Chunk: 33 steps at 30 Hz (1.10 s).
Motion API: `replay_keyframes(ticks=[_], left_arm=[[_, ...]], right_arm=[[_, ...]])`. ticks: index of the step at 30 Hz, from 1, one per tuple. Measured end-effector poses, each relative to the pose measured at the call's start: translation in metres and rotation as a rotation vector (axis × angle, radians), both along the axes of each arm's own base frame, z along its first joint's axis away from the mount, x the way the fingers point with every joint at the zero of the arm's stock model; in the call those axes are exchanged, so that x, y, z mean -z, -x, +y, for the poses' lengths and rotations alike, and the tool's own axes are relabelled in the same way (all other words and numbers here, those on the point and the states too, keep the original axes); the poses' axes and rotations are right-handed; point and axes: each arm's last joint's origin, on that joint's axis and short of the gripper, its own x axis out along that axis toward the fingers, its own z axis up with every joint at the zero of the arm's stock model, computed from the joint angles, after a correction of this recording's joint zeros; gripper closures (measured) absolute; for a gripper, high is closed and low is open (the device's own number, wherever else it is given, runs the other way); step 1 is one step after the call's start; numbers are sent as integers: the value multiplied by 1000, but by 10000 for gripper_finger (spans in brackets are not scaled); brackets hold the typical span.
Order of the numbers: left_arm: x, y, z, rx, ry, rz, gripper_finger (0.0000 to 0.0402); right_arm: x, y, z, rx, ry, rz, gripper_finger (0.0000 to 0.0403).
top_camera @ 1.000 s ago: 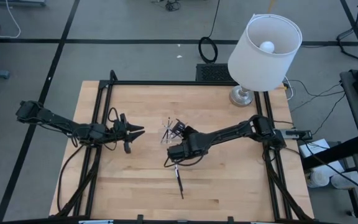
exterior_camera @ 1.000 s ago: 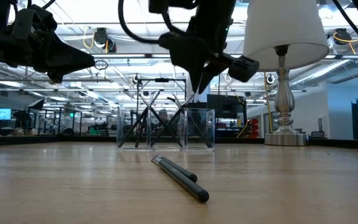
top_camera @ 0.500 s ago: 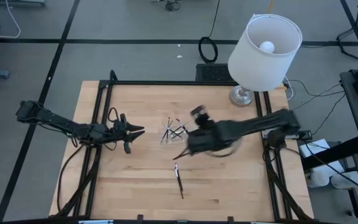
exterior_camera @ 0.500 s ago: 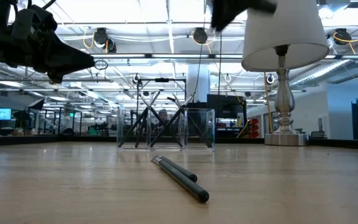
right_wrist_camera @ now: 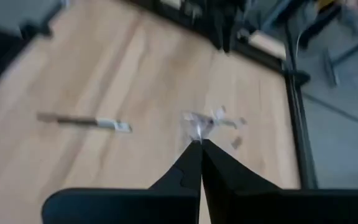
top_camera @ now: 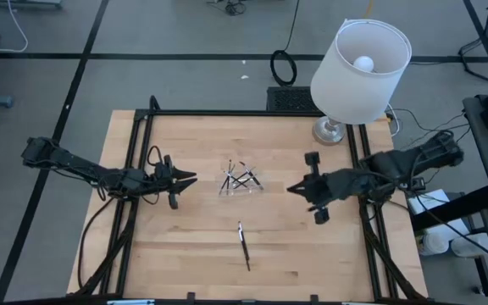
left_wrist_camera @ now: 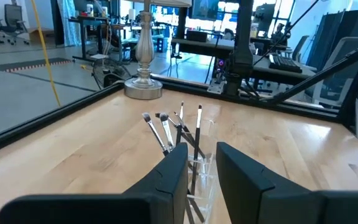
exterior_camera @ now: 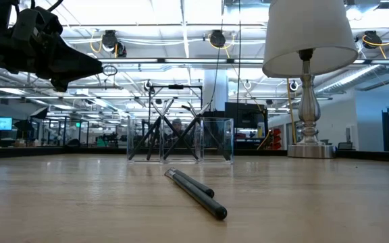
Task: Pick & Place Makeup Supplies
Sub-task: Put the makeup brush into the transparent organizer
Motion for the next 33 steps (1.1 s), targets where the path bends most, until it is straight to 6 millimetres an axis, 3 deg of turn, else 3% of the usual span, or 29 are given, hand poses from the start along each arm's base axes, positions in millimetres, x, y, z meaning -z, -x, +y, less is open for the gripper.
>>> replay_keyframes(ticks=[8,14,21,27,33], left_arm=[[0,0,0,0,-4,1,311],[6,0,-4,123,78,46,311],[15,1,-11,281,195,145,311],[32,-2,-29,362,199,306,312],[20,-32,-61,442,81,407,312]], right_arm=[[104,10,-2,-165,-148,-395,403],[164,25,-16,-163,-166,-552,403],[167,35,-32,-78,-236,-606,403],[175,37,-37,-88,-265,-584,403],[178,38,-40,-66,-273,-575,403]])
